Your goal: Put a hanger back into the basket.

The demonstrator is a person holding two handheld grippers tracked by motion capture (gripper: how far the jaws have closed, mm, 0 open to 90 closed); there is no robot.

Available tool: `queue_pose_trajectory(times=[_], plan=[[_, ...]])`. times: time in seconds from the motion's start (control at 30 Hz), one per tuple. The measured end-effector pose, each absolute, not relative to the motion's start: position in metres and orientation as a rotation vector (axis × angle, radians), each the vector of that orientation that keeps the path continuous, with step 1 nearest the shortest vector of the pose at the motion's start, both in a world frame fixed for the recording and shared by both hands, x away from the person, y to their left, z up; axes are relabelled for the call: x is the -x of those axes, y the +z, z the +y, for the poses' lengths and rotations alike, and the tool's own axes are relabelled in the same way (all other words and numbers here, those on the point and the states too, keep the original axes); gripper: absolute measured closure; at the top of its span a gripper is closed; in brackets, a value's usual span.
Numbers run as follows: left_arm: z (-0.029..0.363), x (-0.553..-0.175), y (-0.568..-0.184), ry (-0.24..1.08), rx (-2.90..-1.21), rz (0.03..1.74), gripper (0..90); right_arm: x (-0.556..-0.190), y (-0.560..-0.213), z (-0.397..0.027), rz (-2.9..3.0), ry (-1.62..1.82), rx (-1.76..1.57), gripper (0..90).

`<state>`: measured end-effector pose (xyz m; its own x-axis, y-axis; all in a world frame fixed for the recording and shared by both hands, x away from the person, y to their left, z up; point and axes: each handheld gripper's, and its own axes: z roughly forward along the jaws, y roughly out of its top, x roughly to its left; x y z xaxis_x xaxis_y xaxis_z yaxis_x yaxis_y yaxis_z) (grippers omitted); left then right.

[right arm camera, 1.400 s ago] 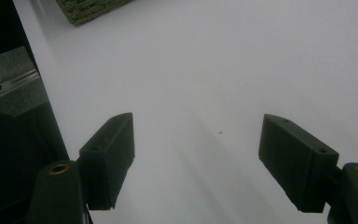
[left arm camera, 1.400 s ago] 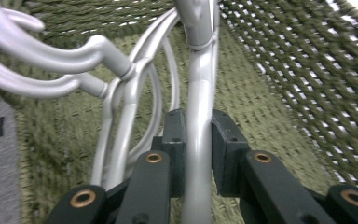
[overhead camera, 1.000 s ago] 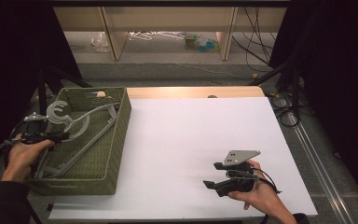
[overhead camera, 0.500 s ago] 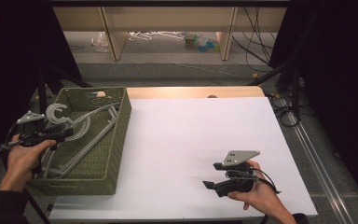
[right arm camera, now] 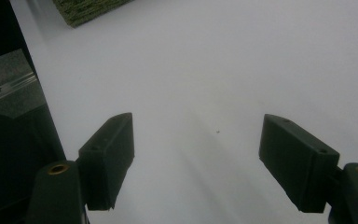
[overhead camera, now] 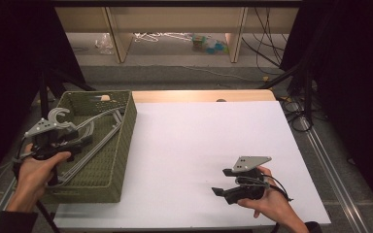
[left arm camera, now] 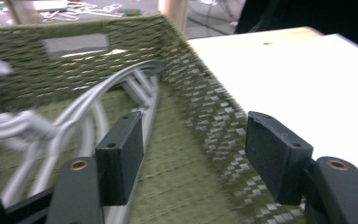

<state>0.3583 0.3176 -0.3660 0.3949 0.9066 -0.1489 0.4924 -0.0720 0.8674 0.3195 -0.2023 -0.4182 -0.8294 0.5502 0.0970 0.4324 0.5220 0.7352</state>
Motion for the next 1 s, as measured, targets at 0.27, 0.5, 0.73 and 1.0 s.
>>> queue_pose_trajectory(times=[0.27, 0.5, 0.73, 1.0], plan=[[0.275, -0.341, -0.364, 0.529, -1.755, 1.114, 32.5, -0.320, -0.419, -0.202, 2.605, 1.204, -0.849, 25.3], [0.241, -0.331, -0.368, 0.473, -1.762, 1.033, 28.2, -0.320, -0.418, -0.203, 2.590, 1.222, -0.846, 24.3], [0.216, -0.326, -0.377, 0.430, -1.780, 0.978, 22.9, -0.320, -0.420, -0.204, 2.578, 1.242, -0.851, 22.7], [0.194, -0.320, -0.388, 0.399, -1.771, 0.946, 18.0, -0.320, -0.422, -0.205, 2.571, 1.264, -0.847, 22.5]])
